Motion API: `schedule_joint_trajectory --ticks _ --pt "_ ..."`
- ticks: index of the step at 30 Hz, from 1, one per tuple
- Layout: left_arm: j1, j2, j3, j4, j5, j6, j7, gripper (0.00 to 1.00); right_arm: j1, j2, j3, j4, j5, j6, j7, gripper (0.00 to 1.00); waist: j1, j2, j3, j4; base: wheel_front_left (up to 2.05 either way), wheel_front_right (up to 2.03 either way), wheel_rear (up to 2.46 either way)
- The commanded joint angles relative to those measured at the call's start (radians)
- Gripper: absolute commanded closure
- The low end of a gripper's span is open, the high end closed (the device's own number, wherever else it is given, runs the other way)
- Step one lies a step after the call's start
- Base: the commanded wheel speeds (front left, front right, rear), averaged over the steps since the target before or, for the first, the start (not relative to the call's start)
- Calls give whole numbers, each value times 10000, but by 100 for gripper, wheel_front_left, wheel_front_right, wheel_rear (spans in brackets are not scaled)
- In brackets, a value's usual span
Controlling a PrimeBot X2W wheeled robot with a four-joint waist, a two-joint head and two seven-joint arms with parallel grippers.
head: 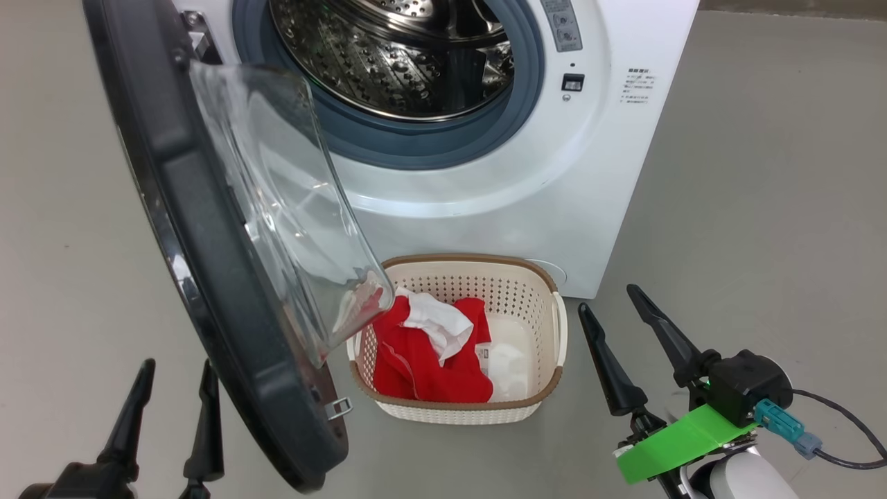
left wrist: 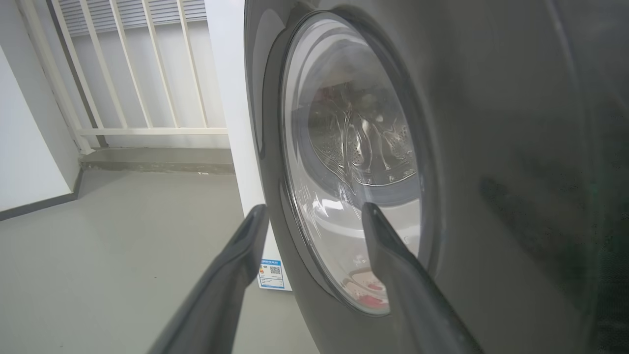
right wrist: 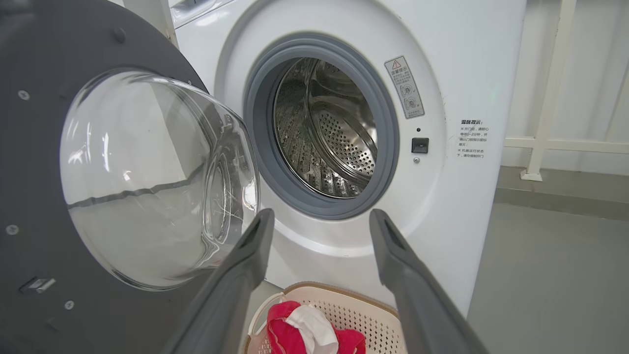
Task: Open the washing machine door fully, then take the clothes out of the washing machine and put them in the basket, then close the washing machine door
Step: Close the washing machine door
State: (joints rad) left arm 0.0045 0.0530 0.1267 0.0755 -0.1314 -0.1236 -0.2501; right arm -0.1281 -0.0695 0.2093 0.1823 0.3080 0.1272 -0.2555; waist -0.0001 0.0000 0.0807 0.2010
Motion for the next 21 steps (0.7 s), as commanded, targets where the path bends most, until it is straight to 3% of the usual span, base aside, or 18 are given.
schedule_joint_trajectory --ticks 1,5,6,7,8,14,21 --pt "-129 123 360 -190 103 -27 -116 0 -258 -33 234 -221 40 35 -63 0 1 0 11 2 0 0 0" --pt "-131 94 375 -203 154 -35 -116 0 -282 -28 258 -217 46 35 -63 0 1 0 48 -5 0 0 0" --pt "-141 87 366 -196 129 -37 -116 9 -285 -28 258 -221 44 35 -63 0 1 0 56 -5 0 0 0" --pt "-158 79 339 -168 42 -40 -116 63 -285 -27 254 -224 41 35 -63 0 1 0 62 -4 0 0 0" --pt "-208 75 320 -192 -26 -44 -116 100 -286 -27 247 -224 38 35 -63 0 1 0 69 -2 0 0 0" --pt "-632 77 390 -361 -1028 -63 -116 100 -311 -37 206 -215 27 35 -63 0 1 0 107 33 0 0 0" --pt "-1365 237 701 -572 -4644 -68 332 100 -383 -31 237 -180 67 35 -63 0 1 0 147 -22 0 0 0"
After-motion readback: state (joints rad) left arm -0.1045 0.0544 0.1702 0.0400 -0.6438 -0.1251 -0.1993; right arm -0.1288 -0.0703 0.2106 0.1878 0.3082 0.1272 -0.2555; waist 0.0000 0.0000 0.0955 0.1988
